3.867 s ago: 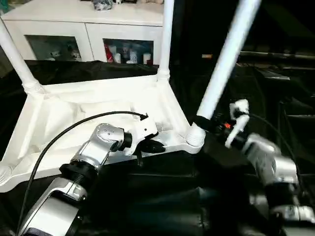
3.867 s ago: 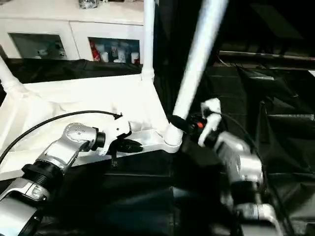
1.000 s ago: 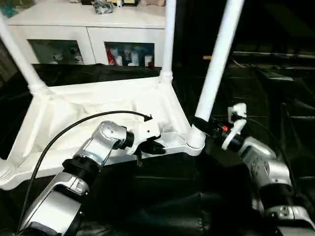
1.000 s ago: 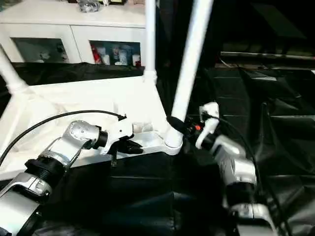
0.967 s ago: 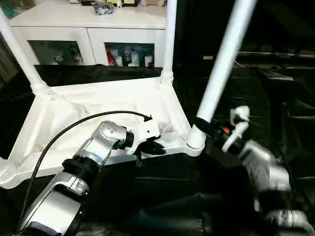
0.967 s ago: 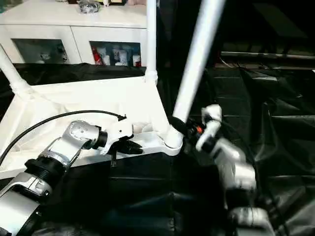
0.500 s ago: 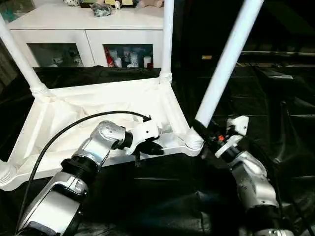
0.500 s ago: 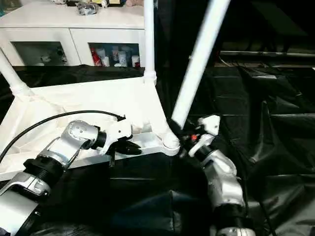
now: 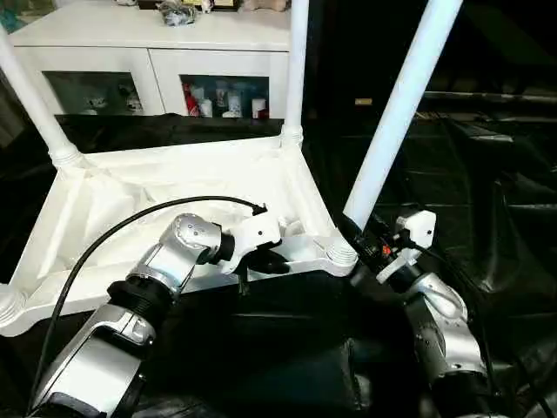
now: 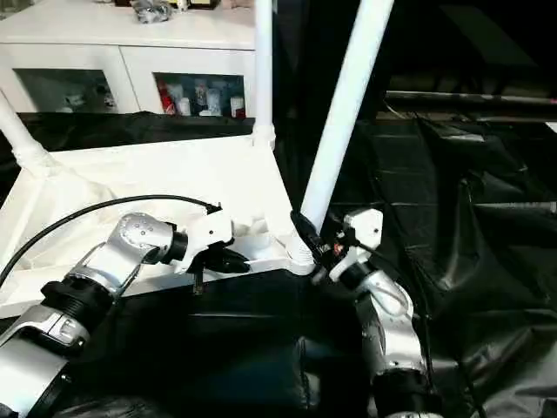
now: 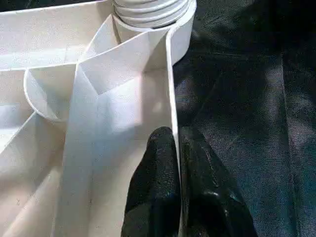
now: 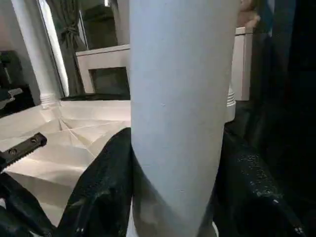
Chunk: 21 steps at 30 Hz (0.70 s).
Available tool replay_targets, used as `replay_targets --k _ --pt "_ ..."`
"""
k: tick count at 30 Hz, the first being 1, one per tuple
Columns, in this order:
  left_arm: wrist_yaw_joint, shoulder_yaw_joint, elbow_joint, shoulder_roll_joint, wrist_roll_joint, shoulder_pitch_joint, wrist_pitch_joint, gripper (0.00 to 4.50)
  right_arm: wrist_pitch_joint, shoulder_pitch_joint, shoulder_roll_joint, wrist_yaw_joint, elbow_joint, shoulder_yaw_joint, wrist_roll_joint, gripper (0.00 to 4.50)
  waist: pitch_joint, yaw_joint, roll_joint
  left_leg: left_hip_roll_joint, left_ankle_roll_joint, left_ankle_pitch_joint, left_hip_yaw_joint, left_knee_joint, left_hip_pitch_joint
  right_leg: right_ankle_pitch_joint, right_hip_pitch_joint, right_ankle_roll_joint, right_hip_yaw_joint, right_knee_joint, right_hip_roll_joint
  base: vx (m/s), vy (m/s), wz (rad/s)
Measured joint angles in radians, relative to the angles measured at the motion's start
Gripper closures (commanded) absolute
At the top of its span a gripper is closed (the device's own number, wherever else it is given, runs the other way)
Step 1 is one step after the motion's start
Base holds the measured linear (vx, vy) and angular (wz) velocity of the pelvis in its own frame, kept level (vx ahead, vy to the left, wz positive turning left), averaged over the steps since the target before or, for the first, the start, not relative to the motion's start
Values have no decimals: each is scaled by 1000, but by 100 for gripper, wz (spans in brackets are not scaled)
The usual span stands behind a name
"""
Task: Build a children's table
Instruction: Insert table leg to table base
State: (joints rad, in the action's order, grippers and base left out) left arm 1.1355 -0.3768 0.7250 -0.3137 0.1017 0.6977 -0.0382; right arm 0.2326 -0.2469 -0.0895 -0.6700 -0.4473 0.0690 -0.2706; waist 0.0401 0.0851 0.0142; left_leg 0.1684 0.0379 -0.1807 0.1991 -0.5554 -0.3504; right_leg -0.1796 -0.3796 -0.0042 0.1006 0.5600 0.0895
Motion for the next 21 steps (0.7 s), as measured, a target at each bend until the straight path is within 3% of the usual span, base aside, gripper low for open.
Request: replay_targets --k 7,14,18,21 --pt "-7 0 1 3 1 0 1 450 61 3 -27 8 -15 -37 51 265 0 0 0 0 0 0 0 0 0 0 0 0 0 0 0 0 0 0" --pt "-8 -1 5 10 1 0 9 450 84 16 -31 10 -14 -34 46 265 0 3 0 0 0 0 0 0 0 0 2 0 0 -1 0 0 0 0" --pt "-10 0 9 10 1 0 14 450 31 5 -40 -2 -6 -33 27 265 1 1 2 0 0 0 0 0 0 0 3 0 0 -1 0 0 0 0" --pt "-9 0 18 6 2 3 14 450 -62 -40 -86 -60 -5 -50 28 265 1 -3 3 0 0 0 0 0 1 0 4 0 0 -1 0 0 0 0"
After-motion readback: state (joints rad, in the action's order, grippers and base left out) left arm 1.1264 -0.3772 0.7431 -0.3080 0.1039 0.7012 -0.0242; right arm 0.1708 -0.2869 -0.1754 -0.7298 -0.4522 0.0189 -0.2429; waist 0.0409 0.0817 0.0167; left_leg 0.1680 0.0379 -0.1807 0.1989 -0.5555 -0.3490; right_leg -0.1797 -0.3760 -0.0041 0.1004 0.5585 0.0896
